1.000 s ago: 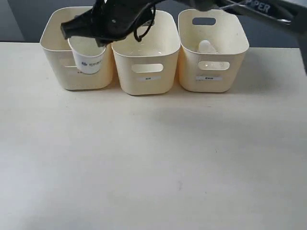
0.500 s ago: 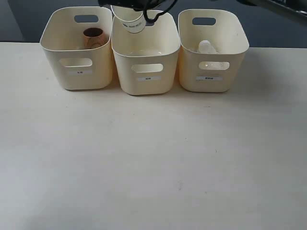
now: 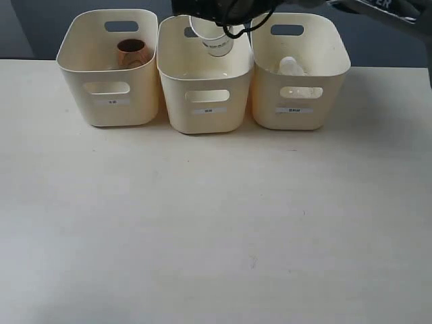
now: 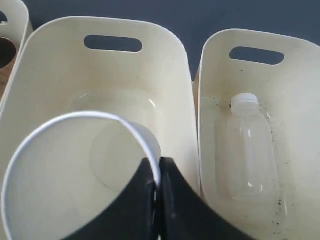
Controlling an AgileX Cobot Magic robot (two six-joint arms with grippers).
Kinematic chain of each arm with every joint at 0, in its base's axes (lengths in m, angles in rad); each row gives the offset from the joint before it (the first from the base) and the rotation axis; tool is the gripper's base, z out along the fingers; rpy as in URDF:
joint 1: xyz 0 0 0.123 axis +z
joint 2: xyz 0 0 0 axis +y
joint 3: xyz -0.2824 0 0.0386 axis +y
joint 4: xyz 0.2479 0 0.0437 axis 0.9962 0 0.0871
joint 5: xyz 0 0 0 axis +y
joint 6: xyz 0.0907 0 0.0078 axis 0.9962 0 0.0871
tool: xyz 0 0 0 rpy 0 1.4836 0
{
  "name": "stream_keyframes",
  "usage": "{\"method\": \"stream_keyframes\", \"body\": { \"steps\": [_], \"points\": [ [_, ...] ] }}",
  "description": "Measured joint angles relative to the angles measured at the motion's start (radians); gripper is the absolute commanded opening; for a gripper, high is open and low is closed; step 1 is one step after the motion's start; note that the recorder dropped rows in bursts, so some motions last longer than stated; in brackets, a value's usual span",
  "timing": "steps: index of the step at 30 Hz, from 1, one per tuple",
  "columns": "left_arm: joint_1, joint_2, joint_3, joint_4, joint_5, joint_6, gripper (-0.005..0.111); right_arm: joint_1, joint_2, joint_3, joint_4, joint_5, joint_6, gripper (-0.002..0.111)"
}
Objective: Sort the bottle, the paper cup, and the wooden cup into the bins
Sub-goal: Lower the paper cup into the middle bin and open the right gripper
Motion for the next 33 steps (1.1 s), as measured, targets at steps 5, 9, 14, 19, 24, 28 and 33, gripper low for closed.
{"method": "stream_keyframes", "body": {
  "steps": [5,9,14,19,24,28,33],
  "points": [
    [0.000,0.000,0.000,0.000,0.000,0.000,0.000,0.000,0.002,0.000,0.006,0.000,-0.010,0.039],
    [0.000,0.000,0.000,0.000,0.000,0.000,0.000,0.000,0.019,0.000,0.018,0.000,-0.021,0.056],
    [0.000,0.000,0.000,0.000,0.000,0.000,0.000,0.000,0.046,0.000,0.030,0.000,-0.028,0.055],
    [0.000,0.000,0.000,0.000,0.000,0.000,0.000,0.000,0.050,0.000,0.044,0.002,-0.028,0.055],
    [0.000,0.000,0.000,0.000,0.000,0.000,0.000,0.000,0.050,0.000,0.041,0.046,-0.028,0.055],
    [0.000,0.000,0.000,0.000,0.000,0.000,0.000,0.000,0.038,0.000,0.000,0.142,-0.028,0.055],
    [0.000,0.000,0.000,0.000,0.000,0.000,0.000,0.000,-0.039,0.000,-0.082,0.285,-0.028,0.055]
  ]
}}
